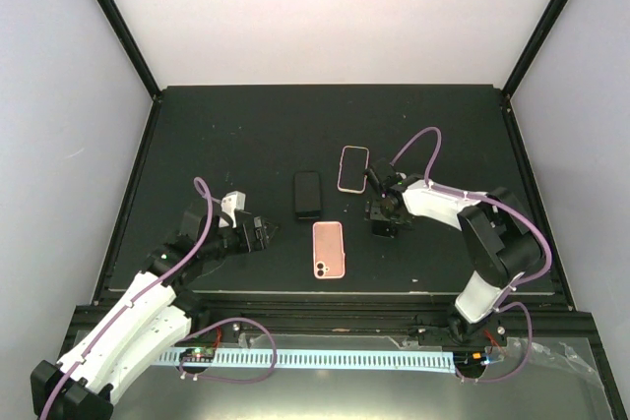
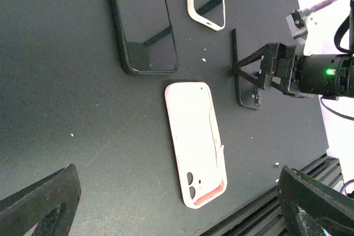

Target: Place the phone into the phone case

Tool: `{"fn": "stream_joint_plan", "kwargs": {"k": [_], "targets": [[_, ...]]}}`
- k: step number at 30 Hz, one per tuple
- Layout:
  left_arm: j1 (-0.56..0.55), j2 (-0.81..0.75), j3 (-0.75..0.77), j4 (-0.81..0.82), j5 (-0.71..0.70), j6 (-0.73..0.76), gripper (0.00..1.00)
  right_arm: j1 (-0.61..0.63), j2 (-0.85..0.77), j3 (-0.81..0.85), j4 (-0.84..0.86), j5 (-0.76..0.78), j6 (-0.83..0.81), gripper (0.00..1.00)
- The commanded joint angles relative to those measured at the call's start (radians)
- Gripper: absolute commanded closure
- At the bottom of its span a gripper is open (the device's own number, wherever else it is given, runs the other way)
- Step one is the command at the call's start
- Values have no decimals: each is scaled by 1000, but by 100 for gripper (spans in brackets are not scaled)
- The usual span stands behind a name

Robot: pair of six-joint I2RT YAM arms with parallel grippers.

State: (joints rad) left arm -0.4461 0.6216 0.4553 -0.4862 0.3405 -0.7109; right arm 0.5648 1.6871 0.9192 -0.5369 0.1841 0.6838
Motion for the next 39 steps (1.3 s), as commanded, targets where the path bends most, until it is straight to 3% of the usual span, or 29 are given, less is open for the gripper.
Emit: {"fn": "stream_joint_plan", "kwargs": {"k": [1,13,29,39], "targets": [[6,-6,22,-11,-2,-1,1,-6,30,-8,32,2,26,16],[6,-10,22,-7,9,-1,1,-6,8,-31,52,4,-2,29],[10,15,39,33,34,-10,4,11,-175,-62,92,-49,-127,35],[40,90,115,39,125,12,11,113,-321,-78,185,-133,-232,37]]}}
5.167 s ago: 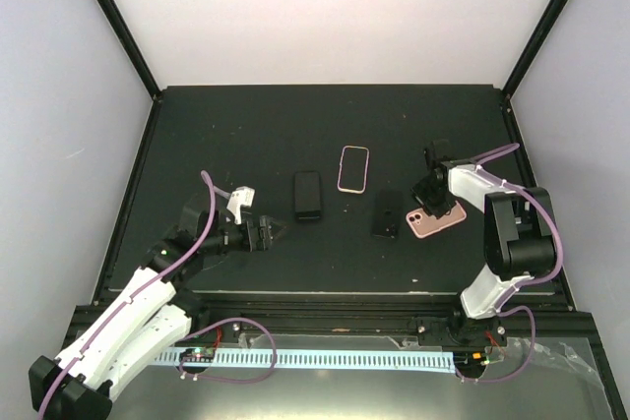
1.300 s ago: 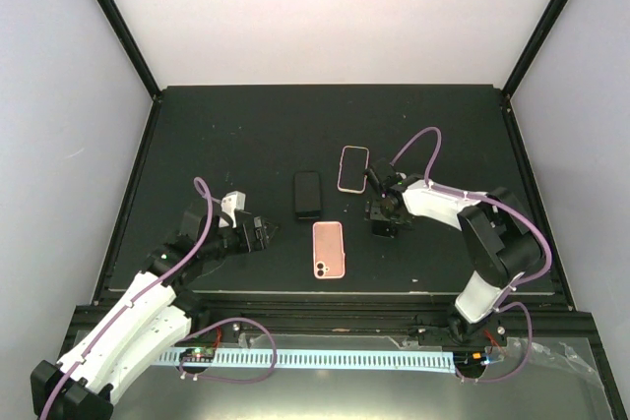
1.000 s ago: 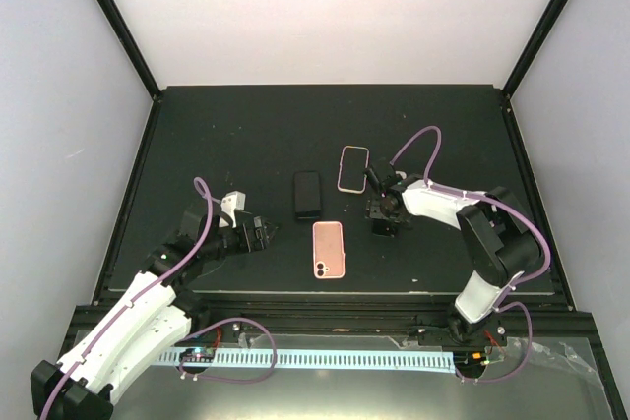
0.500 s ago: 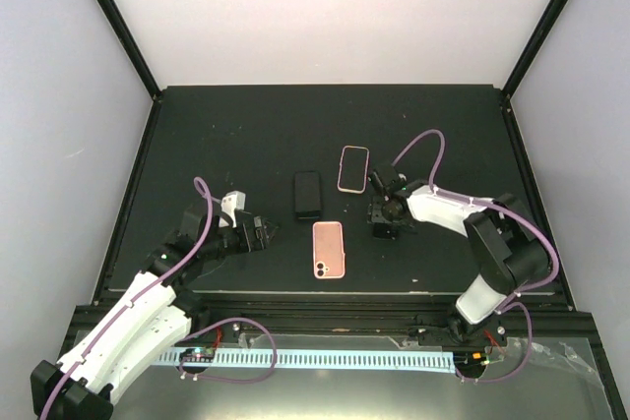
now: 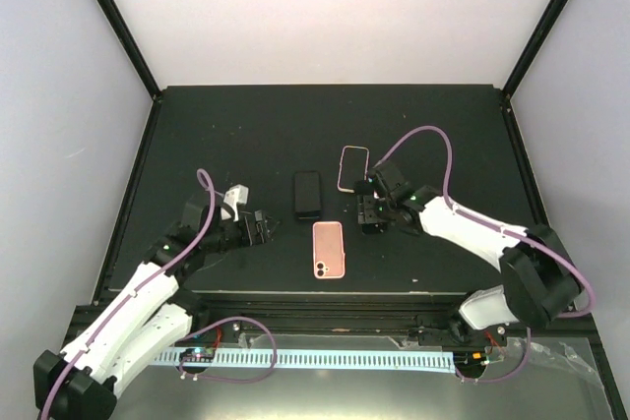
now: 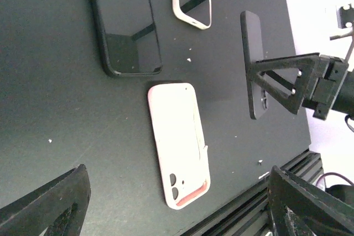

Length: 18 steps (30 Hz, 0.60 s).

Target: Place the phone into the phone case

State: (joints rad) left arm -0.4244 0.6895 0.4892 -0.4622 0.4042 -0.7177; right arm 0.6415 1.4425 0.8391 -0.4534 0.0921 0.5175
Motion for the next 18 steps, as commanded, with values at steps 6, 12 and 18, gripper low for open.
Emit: {"fn": "stream_joint_plan", "kwargs": {"k": [6,12,18], "targets": [[33,76,159,-4,132,57,17,125,-172,-7,176,-112,-158,37],[41,130,217,34,285,86,20,226,-255,-31,249,-173,-252,37],[44,174,224,109,459,82,21,296,-282,-37,279,-257,-342,37]]}}
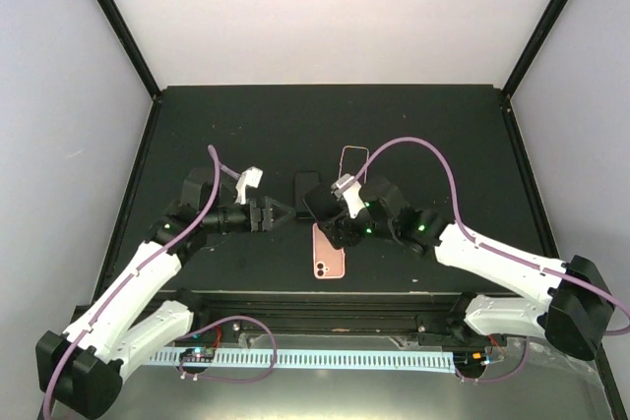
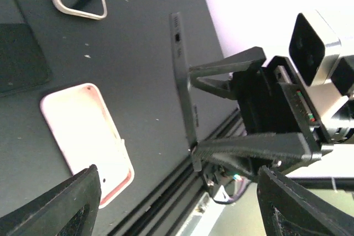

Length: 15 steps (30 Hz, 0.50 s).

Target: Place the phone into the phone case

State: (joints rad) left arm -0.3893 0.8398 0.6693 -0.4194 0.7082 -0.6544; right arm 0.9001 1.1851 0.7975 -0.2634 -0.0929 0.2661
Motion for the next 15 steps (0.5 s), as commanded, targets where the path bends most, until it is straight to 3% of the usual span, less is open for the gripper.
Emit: {"fn": "stream_joint_plan", "kwargs": {"k": [1,7,15], "targets": [[10,33,44,72,170,19,21,47,-21,7,88,-81,-103,37],[15,84,47,77,225,16,34,105,-2,25,90,-97,-163,37],[21,103,29,94,229,-9,59,149,7,31,83,-103,-219,37]]}}
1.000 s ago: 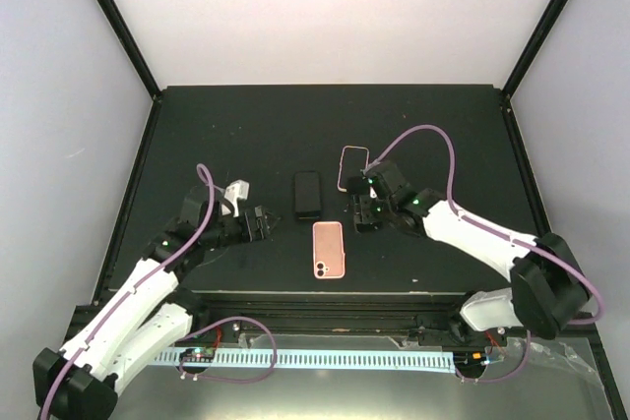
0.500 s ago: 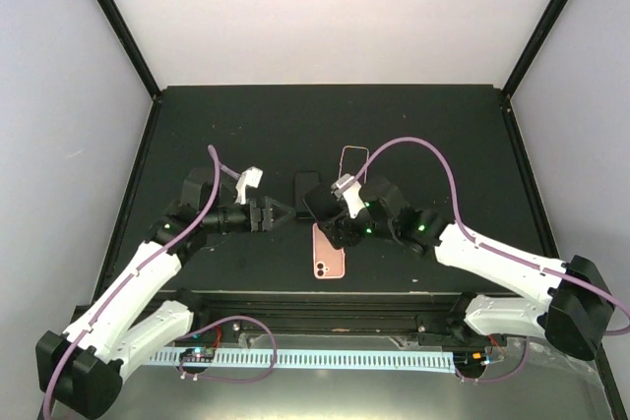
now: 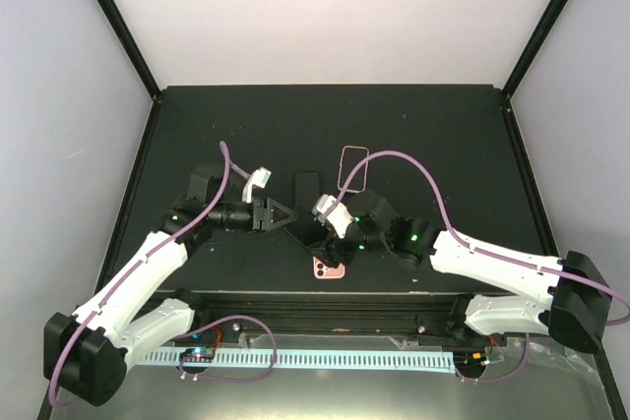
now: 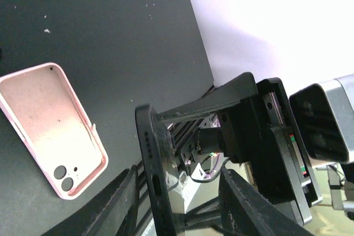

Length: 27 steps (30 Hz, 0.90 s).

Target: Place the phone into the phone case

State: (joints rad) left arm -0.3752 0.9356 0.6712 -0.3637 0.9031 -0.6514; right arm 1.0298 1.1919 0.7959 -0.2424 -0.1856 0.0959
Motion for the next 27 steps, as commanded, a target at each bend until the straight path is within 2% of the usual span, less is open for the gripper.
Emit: {"fn": "stream_joint_plan", "kwargs": {"k": [1,5,10,15,23,27], "targets": [[7,8,22,44,36,-17,63,25,-1,33,62,-3,-49,36],[7,-3,7,50,50,-16,82,31,-11,33,62,4,-44,36],[7,-17,-10,58,61,-30,98,51,-17,52,36,47,-48,36],[9,-35,-32,76,52,-65,98,62,-23,69,8,105,-24,28],[9,-59,-52,125,9,-155,98,111,-73,69,23,247,-23,22],[13,-75,-48,102,-12,-145,98,113,-98,91,1,275,-46,13]]}}
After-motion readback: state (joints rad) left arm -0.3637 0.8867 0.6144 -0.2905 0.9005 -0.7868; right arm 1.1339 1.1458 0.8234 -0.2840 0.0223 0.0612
